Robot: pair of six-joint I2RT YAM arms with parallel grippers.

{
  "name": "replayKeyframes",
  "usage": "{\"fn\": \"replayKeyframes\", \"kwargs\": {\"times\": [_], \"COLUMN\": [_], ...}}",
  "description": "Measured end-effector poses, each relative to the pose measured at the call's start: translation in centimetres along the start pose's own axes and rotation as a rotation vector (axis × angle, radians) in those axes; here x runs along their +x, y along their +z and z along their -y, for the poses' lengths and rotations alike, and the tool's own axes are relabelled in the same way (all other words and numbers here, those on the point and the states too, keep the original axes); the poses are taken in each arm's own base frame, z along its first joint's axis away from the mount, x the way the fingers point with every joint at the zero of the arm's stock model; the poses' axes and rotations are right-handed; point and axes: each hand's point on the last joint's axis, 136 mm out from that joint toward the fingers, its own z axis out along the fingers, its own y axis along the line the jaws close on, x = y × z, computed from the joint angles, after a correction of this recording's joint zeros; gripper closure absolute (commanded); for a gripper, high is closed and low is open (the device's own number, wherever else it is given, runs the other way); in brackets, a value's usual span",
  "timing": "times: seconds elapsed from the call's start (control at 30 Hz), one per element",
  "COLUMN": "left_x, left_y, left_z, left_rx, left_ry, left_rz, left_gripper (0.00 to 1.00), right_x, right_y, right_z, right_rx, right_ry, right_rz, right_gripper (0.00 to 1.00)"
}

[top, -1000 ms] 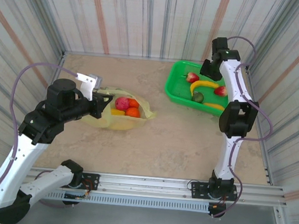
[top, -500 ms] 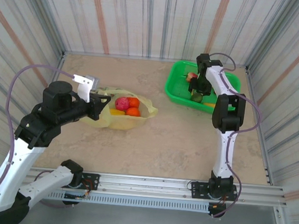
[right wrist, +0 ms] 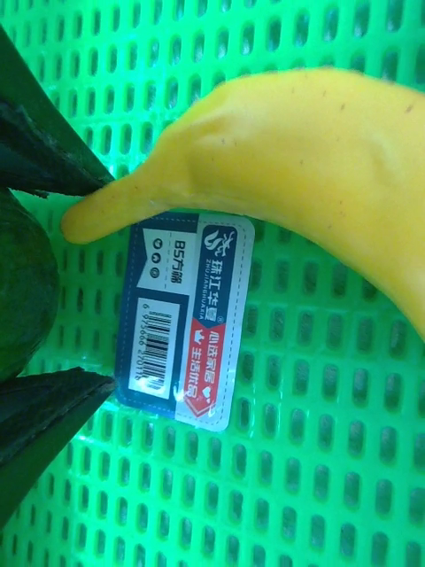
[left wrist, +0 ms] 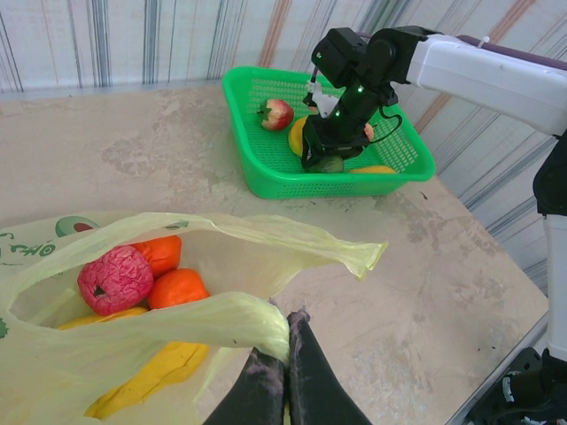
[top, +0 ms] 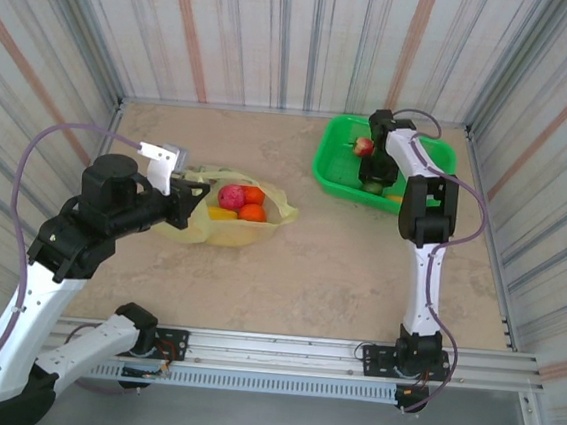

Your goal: Place the fake fruits into the plastic bag and tie a complex knot

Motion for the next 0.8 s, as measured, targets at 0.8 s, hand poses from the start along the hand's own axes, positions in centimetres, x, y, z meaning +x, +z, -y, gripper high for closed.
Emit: {"fn": "replayKeyframes", "kwargs": {"times": [0.8], "left_x": [0.1], "left_y": [0.4], "left_z": [-0.1], "left_rx": [-0.003], "left_ry": [-0.002], "left_rz": [-0.01], "left_gripper": [1.0], "right_x": [15.9], "right_y": [-32.1], "right_z": [-24.3], "right_rx": [-0.809], "right_ry": [-0.593], "right_rz": [0.42], "right_gripper": [0.53]}}
